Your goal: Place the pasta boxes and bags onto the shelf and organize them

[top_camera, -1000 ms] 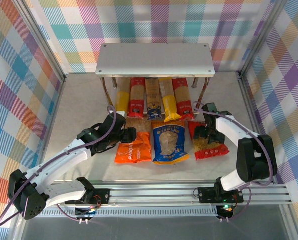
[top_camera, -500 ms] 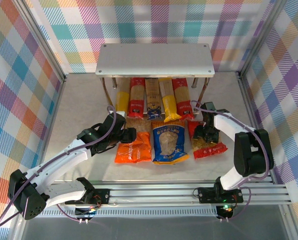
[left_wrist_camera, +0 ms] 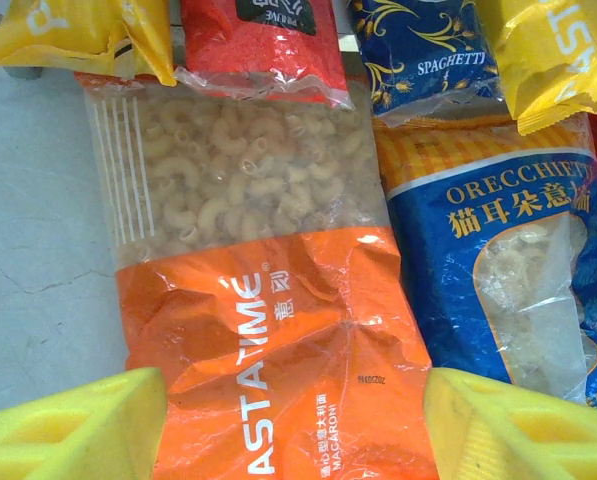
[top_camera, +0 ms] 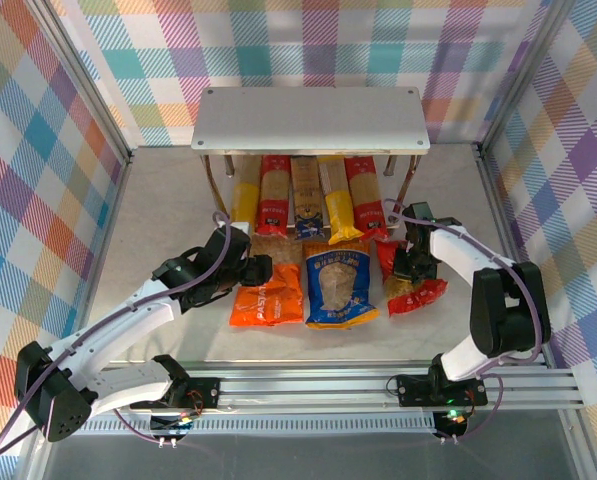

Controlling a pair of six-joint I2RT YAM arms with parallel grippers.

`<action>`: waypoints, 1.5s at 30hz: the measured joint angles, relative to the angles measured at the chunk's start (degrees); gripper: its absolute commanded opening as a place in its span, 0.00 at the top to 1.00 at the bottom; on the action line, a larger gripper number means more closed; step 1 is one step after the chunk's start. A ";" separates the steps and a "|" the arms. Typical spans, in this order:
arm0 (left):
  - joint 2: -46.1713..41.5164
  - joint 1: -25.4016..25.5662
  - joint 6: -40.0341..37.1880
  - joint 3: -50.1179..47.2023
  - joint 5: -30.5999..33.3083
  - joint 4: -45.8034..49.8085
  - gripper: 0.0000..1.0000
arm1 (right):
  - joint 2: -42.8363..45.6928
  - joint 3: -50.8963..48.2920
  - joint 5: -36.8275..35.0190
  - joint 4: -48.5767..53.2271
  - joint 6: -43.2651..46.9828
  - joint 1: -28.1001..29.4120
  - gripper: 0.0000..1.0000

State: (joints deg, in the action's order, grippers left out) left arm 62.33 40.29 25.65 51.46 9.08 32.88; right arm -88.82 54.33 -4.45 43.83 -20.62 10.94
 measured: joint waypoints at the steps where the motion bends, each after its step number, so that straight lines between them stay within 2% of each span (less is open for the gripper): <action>1: 0.00 0.00 0.00 0.00 0.04 0.00 0.33 | 0.20 -0.04 0.00 0.17 -0.11 0.00 1.00; 7: 0.00 0.00 0.00 0.00 0.04 0.00 0.34 | 4.35 -0.28 -1.36 3.87 -0.11 0.02 1.00; 13: 0.00 0.00 0.00 0.00 0.04 0.00 0.34 | 13.40 -0.07 -4.33 9.97 -0.33 0.02 1.00; 26: -0.59 -0.02 -0.02 0.00 0.61 0.04 0.34 | 27.08 9.09 -11.98 21.22 -0.98 0.02 1.00; 32: -1.18 -0.11 -0.02 0.11 1.07 0.15 0.34 | 32.11 20.06 -16.44 25.70 -0.74 0.02 1.00; 38: -1.22 -0.11 -0.07 0.37 1.05 0.20 0.34 | 33.81 32.61 -18.51 24.92 1.01 0.00 1.00; 41: -0.85 -0.11 -0.26 1.51 1.01 0.20 0.34 | 32.13 38.82 -17.86 23.26 2.32 0.00 1.00; 45: -0.22 -0.11 -0.66 3.19 0.87 0.17 0.34 | 25.42 48.72 -15.34 19.96 3.65 0.00 1.00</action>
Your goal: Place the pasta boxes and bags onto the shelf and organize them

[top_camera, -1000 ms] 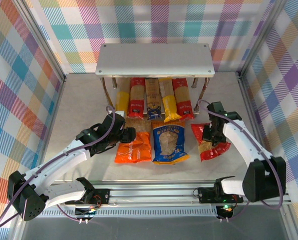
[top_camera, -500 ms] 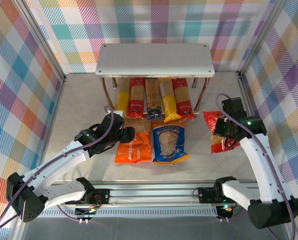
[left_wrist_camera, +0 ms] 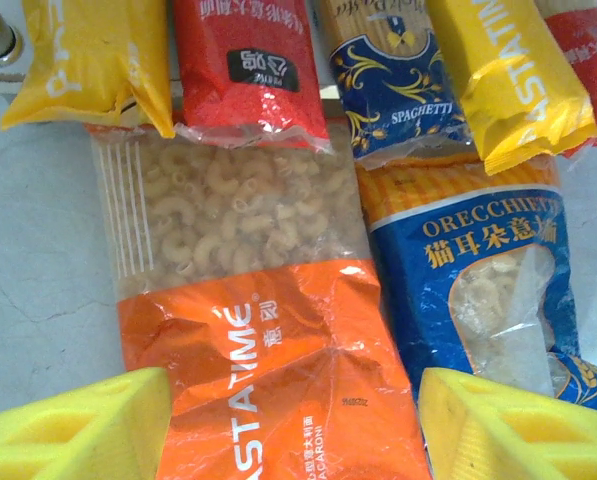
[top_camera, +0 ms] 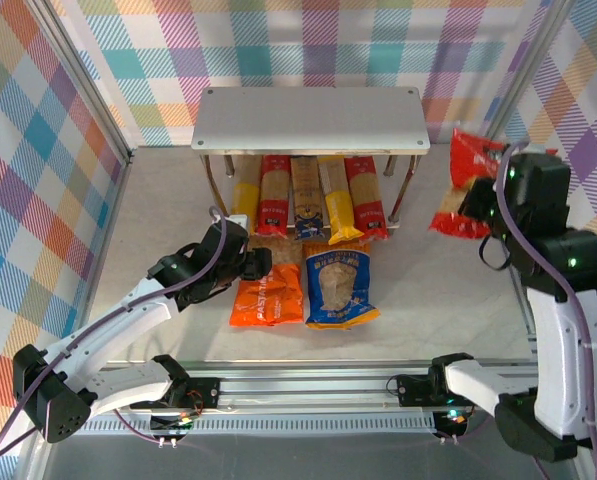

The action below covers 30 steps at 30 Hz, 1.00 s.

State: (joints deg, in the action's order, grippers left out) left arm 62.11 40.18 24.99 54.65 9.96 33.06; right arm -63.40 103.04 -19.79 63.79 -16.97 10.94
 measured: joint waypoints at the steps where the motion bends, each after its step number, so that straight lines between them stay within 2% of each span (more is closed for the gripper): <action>1: 0.04 0.00 -0.02 0.26 0.02 0.00 0.34 | -1.73 1.97 0.70 -1.16 0.20 0.02 1.00; 8: 0.09 0.00 -0.42 0.85 0.02 0.04 0.34 | -17.29 13.38 6.69 -9.20 1.70 0.02 1.00; 15: 0.09 0.00 -0.42 0.85 0.20 1.01 0.34 | -31.65 25.88 11.82 -11.47 2.75 0.02 1.00; 23: 0.09 -0.26 -0.42 0.85 0.22 1.38 0.34 | -40.11 36.39 17.40 -11.67 2.47 0.02 1.00; 30: 0.09 -0.26 -0.42 0.85 0.48 1.44 0.34 | -43.69 37.03 22.93 -12.68 0.98 0.09 1.00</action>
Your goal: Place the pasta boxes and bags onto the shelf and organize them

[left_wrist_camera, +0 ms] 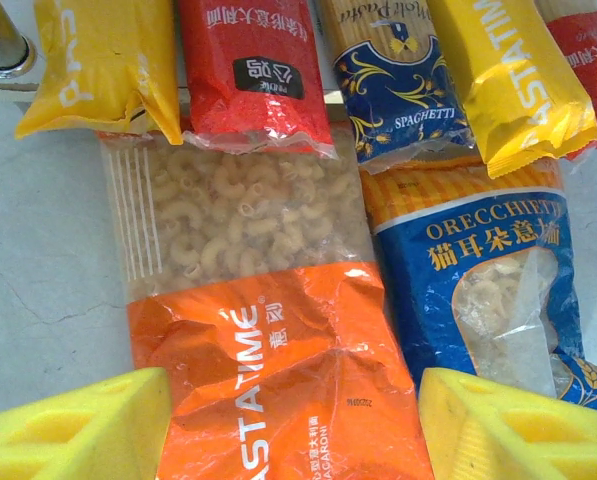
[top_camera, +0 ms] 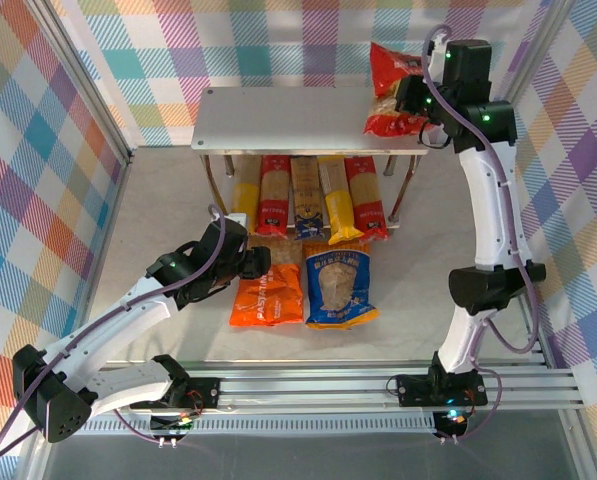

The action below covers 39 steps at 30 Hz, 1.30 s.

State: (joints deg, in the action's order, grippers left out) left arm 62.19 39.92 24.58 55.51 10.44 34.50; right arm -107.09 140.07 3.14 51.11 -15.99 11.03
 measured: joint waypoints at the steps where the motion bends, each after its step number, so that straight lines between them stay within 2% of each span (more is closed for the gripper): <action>1: 0.00 0.00 0.00 0.00 0.02 0.02 0.33 | -0.35 0.00 0.55 -0.31 -0.04 0.20 1.00; 23: 1.49 -0.39 0.02 0.00 0.15 -0.09 0.34 | -1.75 -0.98 2.99 -2.95 -2.29 2.12 1.00; 26: 1.51 -0.42 0.02 0.00 0.15 -0.09 0.33 | -1.62 -3.72 3.30 -4.92 -3.15 2.14 0.79; 28: 1.51 -0.44 0.02 0.00 0.15 -0.09 0.33 | -1.46 -5.27 3.61 -6.12 -3.39 2.14 0.74; 32: 1.49 -0.44 0.02 0.00 0.15 -0.09 0.33 | -1.16 -6.67 3.61 -7.52 -4.24 2.19 0.50; 35: 1.51 -0.44 0.00 0.00 0.15 -0.09 0.33 | -0.48 -7.28 3.76 -7.34 -4.46 2.19 0.37; 39: 1.51 -0.44 0.02 0.00 0.11 -0.09 0.33 | 1.05 -7.91 4.00 -7.10 -4.11 2.19 0.34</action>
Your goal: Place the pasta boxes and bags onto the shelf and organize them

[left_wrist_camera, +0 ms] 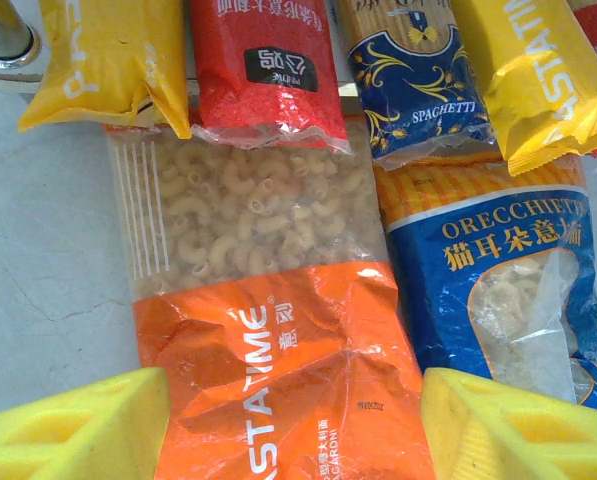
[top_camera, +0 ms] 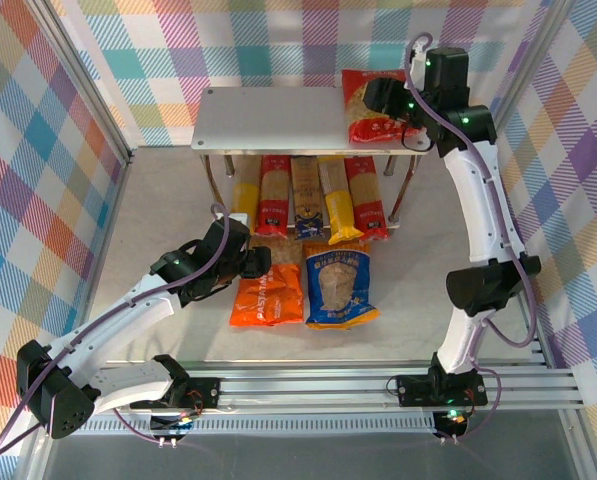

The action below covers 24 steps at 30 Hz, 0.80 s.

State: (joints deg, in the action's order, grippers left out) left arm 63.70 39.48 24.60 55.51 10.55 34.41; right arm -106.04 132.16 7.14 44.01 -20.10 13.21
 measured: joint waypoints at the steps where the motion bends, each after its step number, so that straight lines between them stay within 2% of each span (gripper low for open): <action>1: 0.00 0.00 0.00 0.00 0.00 -0.02 0.33 | 0.52 -0.20 0.00 0.04 0.00 0.00 0.34; 8: -0.02 0.00 0.00 0.00 -0.15 -0.02 0.34 | 7.06 -3.39 -2.73 -0.39 0.63 0.00 0.40; 16: -0.83 -0.04 0.26 -0.24 -0.07 0.00 0.36 | 9.46 -7.67 -6.40 0.28 1.55 0.00 0.56; 19: -1.92 -0.04 0.87 -1.11 0.15 0.00 0.37 | 9.51 -11.50 -7.41 0.35 1.53 0.00 0.57; 24: -3.54 -0.04 2.38 -4.48 0.74 0.04 0.37 | 12.61 -20.20 -8.24 -3.67 1.73 0.00 0.52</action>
State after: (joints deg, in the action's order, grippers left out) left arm 60.16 39.44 26.98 51.03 11.29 34.46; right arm -93.43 111.96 -1.10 40.34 -18.37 13.21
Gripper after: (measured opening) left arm 0.633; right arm 0.474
